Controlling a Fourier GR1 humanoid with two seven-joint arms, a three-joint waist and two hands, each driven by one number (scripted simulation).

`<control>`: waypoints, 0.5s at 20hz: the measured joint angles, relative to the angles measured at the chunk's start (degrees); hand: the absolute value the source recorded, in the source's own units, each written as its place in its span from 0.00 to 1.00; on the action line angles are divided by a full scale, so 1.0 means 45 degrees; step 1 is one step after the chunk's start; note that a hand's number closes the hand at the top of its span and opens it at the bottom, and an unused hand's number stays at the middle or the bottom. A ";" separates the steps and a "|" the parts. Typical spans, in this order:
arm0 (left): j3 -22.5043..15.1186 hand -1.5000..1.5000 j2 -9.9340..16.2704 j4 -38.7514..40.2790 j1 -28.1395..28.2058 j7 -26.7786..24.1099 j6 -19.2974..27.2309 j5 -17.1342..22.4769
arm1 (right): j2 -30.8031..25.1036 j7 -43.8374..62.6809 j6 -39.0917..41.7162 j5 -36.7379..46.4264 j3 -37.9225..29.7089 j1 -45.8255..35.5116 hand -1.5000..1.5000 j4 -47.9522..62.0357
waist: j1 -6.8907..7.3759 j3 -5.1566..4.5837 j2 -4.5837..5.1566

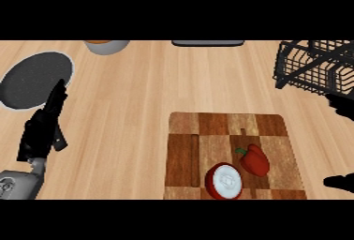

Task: Pick the bell pepper from the cutting board and place it in the tiered basket

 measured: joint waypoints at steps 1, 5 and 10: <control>-0.0040 0.50 -0.0063 0.0096 -0.0106 -0.0002 -0.0016 -0.0062 | -0.0251 0.0569 0.0258 -0.0025 0.0180 -0.0343 0.00 -0.0151 | 0.0059 -0.0001 0.0014; -0.0035 0.50 -0.0283 0.0313 -0.0217 -0.0099 -0.0144 -0.0198 | -0.0587 0.3005 0.0824 -0.0111 0.0981 -0.1752 0.00 -0.0887 | 0.0188 0.0003 0.0031; 0.0149 0.50 -0.0453 0.0559 -0.0385 -0.0160 -0.0399 -0.0354 | 0.0051 0.6022 0.0990 -0.0024 0.2086 -0.3645 0.00 -0.0980 | 0.0243 0.0012 0.0038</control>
